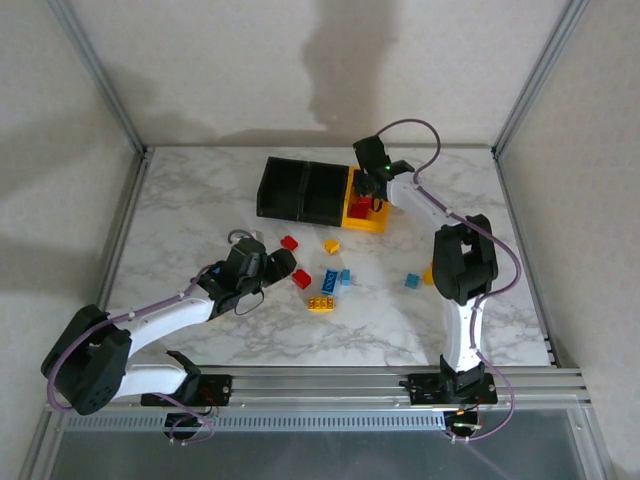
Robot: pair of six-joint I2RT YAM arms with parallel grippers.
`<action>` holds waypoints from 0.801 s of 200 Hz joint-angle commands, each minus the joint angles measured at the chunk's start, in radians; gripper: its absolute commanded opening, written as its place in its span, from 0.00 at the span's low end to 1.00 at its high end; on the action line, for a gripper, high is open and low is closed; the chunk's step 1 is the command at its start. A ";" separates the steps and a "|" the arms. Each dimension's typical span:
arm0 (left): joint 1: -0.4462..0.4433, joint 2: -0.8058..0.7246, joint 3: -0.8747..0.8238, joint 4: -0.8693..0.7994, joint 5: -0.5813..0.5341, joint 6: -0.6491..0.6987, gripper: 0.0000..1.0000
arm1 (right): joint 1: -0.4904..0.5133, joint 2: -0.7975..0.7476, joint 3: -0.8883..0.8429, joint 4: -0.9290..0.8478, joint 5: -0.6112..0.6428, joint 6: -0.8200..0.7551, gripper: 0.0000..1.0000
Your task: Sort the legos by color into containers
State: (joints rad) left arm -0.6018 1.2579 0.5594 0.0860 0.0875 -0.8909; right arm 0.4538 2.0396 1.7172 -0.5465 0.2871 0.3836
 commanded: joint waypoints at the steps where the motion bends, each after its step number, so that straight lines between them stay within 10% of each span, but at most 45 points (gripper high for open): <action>1: -0.010 0.002 0.027 0.003 0.008 0.015 0.72 | -0.006 0.030 0.015 -0.036 0.052 -0.015 0.26; 160: -0.010 0.015 0.029 -0.011 -0.014 0.012 0.72 | -0.010 0.074 -0.021 -0.020 0.084 -0.019 0.47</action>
State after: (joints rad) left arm -0.6018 1.2716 0.5632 0.0853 0.0864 -0.8906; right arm 0.4492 2.1098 1.6989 -0.5598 0.3454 0.3679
